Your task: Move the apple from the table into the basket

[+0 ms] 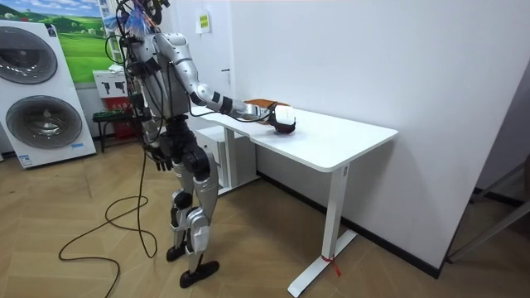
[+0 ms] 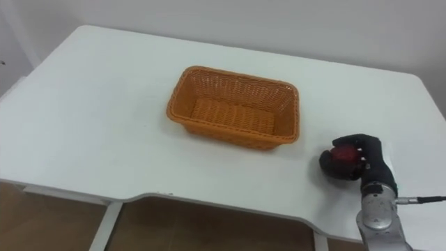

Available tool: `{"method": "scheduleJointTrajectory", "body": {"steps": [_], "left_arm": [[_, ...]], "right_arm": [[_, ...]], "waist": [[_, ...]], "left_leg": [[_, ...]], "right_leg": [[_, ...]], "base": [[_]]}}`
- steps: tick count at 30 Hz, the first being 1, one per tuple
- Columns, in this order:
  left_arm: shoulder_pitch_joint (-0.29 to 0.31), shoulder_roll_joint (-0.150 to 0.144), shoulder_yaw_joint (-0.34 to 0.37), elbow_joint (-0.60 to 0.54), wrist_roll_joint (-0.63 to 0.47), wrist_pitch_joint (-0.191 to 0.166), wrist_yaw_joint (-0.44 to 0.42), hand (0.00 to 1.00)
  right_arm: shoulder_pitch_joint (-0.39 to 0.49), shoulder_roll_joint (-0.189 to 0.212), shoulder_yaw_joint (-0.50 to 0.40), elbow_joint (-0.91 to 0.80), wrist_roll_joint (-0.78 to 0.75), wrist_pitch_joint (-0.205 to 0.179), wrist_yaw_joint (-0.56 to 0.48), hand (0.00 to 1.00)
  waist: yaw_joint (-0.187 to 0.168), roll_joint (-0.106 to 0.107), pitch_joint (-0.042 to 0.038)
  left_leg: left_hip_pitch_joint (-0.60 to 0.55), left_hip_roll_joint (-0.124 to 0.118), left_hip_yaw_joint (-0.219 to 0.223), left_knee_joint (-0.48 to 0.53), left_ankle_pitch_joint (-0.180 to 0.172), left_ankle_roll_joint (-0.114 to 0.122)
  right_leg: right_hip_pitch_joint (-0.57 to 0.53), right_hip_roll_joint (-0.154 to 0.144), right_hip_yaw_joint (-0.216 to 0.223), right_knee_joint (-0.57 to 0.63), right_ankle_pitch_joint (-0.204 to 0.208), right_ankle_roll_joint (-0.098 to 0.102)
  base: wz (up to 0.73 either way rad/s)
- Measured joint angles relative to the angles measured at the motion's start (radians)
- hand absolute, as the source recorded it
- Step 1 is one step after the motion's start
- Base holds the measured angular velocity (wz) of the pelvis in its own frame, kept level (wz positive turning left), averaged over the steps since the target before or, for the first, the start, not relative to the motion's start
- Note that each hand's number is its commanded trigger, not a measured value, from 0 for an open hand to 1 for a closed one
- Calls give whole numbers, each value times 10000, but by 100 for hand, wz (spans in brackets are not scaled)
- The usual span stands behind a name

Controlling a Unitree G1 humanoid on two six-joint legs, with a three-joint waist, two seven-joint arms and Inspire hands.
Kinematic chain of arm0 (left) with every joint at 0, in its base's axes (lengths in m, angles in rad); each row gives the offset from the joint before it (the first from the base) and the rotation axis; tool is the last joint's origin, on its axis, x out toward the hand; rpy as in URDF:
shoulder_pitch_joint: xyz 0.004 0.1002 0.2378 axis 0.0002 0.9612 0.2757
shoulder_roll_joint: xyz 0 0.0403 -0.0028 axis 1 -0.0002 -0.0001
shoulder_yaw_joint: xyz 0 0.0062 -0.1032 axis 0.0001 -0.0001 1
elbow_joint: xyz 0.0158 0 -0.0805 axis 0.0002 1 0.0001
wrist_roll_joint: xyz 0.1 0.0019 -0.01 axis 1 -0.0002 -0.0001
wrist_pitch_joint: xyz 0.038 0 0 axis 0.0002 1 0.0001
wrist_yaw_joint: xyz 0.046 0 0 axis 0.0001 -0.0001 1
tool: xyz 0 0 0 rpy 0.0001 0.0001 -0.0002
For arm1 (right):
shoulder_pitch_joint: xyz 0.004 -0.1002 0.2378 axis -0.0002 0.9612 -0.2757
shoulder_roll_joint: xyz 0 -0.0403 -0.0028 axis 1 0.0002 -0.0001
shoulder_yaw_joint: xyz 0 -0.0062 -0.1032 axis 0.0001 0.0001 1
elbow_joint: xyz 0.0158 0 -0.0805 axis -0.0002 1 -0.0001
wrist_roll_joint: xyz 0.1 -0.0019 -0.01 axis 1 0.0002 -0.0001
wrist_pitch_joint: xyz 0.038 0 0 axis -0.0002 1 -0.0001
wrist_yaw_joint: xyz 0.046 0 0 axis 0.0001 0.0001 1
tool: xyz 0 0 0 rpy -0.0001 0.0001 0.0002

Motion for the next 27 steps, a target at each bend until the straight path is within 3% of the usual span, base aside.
{"method": "scheduleJointTrajectory", "body": {"steps": [15, 17, 21, 27], "left_arm": [[70, -8, 37, -6, 8, 14, 49, 0], [109, -11, 43, -6, 1, 13, -74, 0], [120, -14, 46, -19, 6, 11, -220, 0], [175, -15, 31, -27, 7, 13, -321, 0]], "right_arm": [[3, 0, -42, -177, -326, 128, -236, 100], [5, 0, -55, -616, -396, 128, -347, 100], [2, -1, -367, -1987, -379, 115, -856, 100], [-87, -2, -549, -2863, -348, 111, -1323, 100]], "waist": [[11, 77, 13], [-8, 173, 60], [-46, 287, 43], [-26, 137, 18]], "left_leg": [[33, 0, 6, 53, 2, 2], [13, 6, 14, 41, 2, 2], [-6, -9, 46, -96, 16, -2], [17, -21, 47, -170, 40, 1]], "right_leg": [[4, -2, 17, 45, 4, 6], [-45, 7, 54, 61, 5, 5], [-153, 9, 215, 98, 1, 10], [-153, 11, 262, 2, 1, 11]], "base": [[0], [-5], [-6], [0]]}}
